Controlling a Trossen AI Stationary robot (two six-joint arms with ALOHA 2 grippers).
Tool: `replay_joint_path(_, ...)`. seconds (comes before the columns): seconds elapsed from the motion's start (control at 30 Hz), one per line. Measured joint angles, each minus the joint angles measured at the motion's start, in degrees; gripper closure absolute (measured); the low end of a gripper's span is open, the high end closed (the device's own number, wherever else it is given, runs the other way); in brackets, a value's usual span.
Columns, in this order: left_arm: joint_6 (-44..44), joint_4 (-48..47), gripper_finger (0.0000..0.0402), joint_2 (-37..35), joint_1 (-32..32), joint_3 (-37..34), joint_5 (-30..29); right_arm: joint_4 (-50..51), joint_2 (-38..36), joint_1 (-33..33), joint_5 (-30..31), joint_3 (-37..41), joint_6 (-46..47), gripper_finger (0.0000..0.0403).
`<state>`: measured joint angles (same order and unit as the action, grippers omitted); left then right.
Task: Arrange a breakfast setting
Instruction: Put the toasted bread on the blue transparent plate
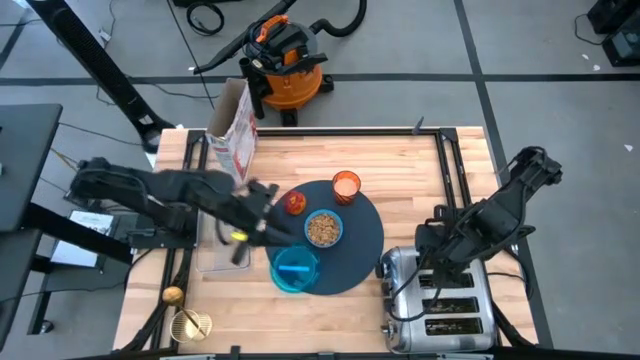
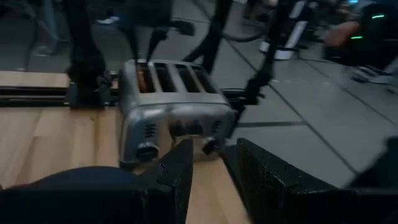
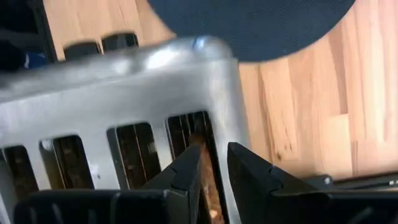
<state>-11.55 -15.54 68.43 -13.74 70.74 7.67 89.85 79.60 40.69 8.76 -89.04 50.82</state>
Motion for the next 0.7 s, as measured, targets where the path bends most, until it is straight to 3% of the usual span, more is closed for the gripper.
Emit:
replay_joint_path(0.33,1.9,11.34,0.0271,17.23,-7.73,7.1,-11.74,-0.03,-0.29,0.0,1.48,-0.91,-0.45,0.0316)
replay_joint_path(0.5,7.56,13.64,0.0271,26.18,-7.76,10.68,-12.73,-0.44,-1.0,0.0,1.89,-0.89,2.01,0.0315)
replay_joint_path(0.7,5.45,22.54,0.0271,35.36,-8.07,11.43,-12.45,-0.57,-3.73,0.0,5.0,-0.89,4.25,0.0315)
